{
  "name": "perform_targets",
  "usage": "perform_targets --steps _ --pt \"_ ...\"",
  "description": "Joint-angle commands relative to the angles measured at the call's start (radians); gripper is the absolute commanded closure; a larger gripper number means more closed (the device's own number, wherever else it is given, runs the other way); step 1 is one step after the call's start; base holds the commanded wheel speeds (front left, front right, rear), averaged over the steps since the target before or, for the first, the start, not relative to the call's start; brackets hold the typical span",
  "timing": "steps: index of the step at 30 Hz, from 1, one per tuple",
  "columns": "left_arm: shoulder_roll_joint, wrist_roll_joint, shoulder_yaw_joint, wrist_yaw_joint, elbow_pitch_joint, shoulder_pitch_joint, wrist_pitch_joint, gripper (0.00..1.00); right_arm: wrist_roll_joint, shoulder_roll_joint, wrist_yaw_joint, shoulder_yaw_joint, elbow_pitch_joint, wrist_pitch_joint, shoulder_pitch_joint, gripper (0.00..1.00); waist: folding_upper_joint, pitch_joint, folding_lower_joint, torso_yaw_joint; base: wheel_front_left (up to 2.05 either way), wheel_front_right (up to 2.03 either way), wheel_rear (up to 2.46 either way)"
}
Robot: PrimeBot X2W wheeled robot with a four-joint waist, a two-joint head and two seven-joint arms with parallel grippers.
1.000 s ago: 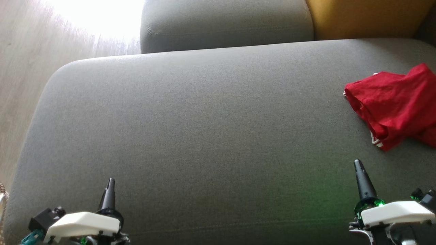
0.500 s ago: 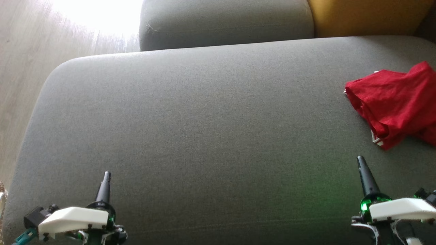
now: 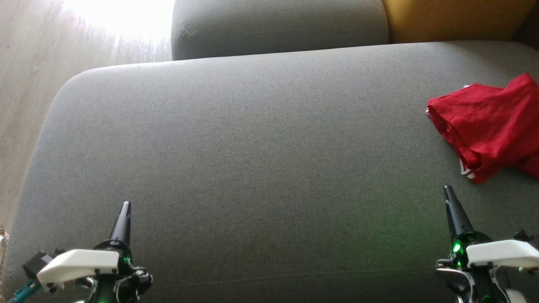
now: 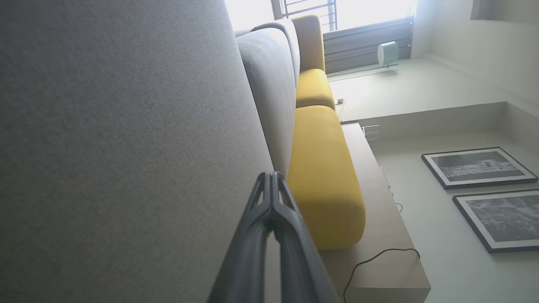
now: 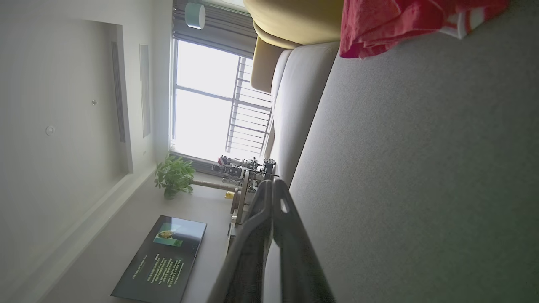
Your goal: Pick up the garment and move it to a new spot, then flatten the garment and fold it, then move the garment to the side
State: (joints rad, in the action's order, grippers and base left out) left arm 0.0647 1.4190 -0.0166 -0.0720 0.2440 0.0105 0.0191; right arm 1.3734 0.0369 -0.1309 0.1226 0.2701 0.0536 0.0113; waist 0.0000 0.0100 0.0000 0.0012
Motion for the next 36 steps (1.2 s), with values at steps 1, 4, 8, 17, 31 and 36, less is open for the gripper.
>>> perform_targets --steps 1,4,8,17,31,36 --pt "0.016 0.028 0.043 -0.016 -0.025 -0.068 0.010 1.00 0.029 0.012 0.000 -0.015 -0.029 0.008 0.064 1.00 0.0000 -0.001 0.0000 0.000 0.00 0.00 0.00" --pt "0.015 0.061 0.051 -0.024 -0.021 -0.076 0.019 1.00 0.064 0.012 0.000 -0.014 -0.029 0.017 0.069 1.00 0.0000 -0.003 0.0000 0.000 0.00 0.00 0.00" --pt "0.015 0.105 0.062 -0.033 -0.015 -0.087 0.031 1.00 0.111 0.012 0.000 -0.013 -0.028 0.029 0.077 1.00 0.0000 -0.006 0.0000 -0.001 0.00 0.00 0.00" --pt "0.014 0.203 0.087 -0.055 -0.003 -0.111 0.058 1.00 0.215 0.013 0.000 -0.009 -0.026 0.055 0.093 1.00 0.0000 -0.012 0.0000 -0.001 0.00 0.00 0.00" --pt "0.010 0.217 0.097 -0.059 0.000 -0.116 0.067 1.00 0.235 0.013 0.000 -0.009 -0.025 0.060 0.097 1.00 0.0000 -0.013 0.0000 -0.001 0.00 0.00 0.00" --pt "0.008 0.215 0.099 -0.059 0.000 -0.116 0.069 1.00 0.235 0.013 0.000 -0.009 -0.025 0.060 0.097 1.00 0.0000 -0.013 0.0000 -0.001 0.00 0.00 0.00"
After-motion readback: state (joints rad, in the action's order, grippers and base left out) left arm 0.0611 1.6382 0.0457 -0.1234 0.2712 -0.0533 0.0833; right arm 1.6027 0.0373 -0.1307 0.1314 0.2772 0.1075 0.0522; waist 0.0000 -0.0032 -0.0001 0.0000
